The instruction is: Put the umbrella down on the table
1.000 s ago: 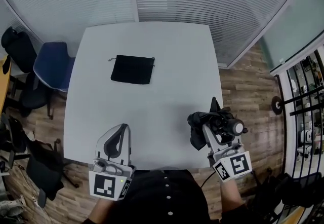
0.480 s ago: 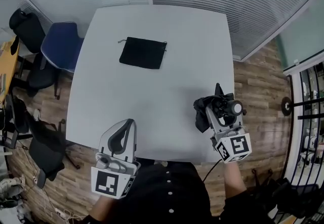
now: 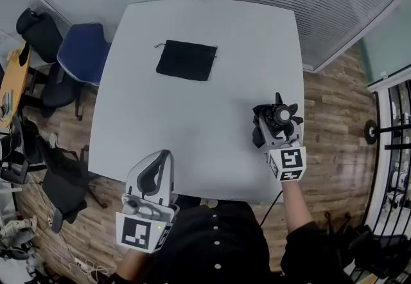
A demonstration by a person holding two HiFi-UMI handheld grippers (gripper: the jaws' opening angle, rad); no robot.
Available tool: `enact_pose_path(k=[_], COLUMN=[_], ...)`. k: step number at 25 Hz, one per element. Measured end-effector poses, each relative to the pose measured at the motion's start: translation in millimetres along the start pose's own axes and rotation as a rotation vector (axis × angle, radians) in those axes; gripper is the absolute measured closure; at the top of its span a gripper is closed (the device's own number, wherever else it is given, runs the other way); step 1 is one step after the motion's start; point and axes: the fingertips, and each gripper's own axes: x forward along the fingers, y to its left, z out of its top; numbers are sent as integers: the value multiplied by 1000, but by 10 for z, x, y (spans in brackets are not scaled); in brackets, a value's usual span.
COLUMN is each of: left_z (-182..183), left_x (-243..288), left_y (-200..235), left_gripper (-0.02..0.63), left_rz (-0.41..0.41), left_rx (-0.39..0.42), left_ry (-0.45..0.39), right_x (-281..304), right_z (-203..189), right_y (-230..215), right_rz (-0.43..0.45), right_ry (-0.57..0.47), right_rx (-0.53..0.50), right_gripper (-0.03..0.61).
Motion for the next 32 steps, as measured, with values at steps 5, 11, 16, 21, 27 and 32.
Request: enact_pose_path(k=[5,11,16,21,27,32], left_z=[11,-20,-65,-101,-174,-209], left_x=[32,66,76,89,29,38], left_y=[-78,-117,-126,-77,78,76], left_gripper=[598,598,598,598,598,598], left_rz=[-17,-29,-32,-15,24,24], left_rx=[2,-8,-20,-33,-49,-64], left_ry=[-3,2,15,23,40,41], right_x=[100,185,246,333,451,588], right_z=[-162,-370,-506,-624,-797,-926], right_y=[67,189,325,632,933,1089], right_rz=[2,20,69,166,238,274], right_ry=[40,97,119,148,203,262], right_rx=[-73,-161,-262,-493,-718,-811], right_gripper=[325,325,324,324,324,323])
